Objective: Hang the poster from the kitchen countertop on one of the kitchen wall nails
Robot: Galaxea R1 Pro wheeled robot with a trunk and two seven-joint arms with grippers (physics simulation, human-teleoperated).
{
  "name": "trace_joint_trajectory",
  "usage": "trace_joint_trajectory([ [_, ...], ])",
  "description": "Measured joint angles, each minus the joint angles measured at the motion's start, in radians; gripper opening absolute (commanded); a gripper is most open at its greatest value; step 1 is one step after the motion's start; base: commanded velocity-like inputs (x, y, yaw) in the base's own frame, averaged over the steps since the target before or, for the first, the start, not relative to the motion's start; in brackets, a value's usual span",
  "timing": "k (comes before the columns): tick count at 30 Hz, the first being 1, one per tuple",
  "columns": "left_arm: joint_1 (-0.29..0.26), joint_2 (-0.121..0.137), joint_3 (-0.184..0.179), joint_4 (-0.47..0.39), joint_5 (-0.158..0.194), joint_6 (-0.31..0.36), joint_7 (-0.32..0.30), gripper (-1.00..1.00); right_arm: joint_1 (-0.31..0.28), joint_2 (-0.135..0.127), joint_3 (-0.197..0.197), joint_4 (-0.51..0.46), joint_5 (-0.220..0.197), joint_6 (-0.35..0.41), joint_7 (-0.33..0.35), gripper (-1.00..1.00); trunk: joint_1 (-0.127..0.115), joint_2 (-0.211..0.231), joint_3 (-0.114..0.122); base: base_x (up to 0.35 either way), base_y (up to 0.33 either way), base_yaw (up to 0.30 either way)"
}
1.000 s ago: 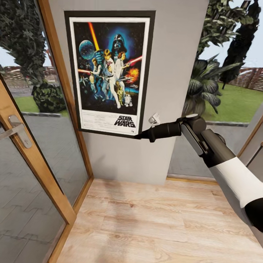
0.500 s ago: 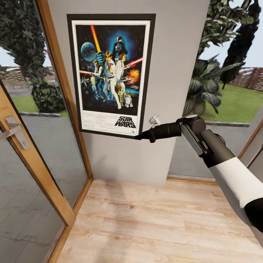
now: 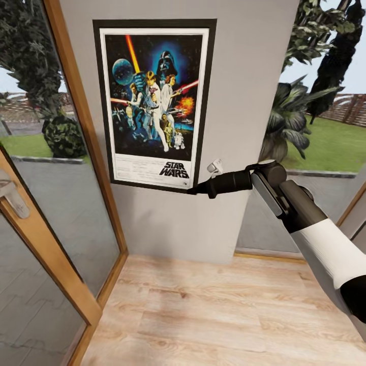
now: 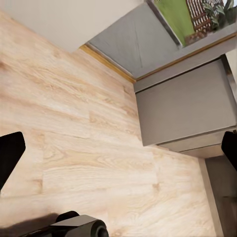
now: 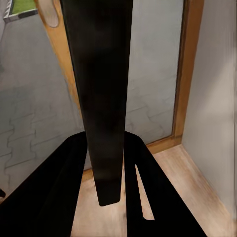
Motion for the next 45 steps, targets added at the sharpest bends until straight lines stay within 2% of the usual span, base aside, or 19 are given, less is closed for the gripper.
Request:
trace_joint_trajectory([
  [35,0.0,0.0,0.0,0.0,0.0,0.0,0.0,1.0,0.0,0.0,-0.002,-0.002,0.001,-0.001,0.001,-1.0,0.0,0.0,0.0,0.332,0.0,0.0],
  [45,0.0,0.0,0.002,0.0,0.0,0.0,0.0,1.0,0.0,0.0,-0.002,-0.002,0.0,-0.001,0.001,-1.0,0.0,0.0,0.0,0.109,0.0,0.0],
])
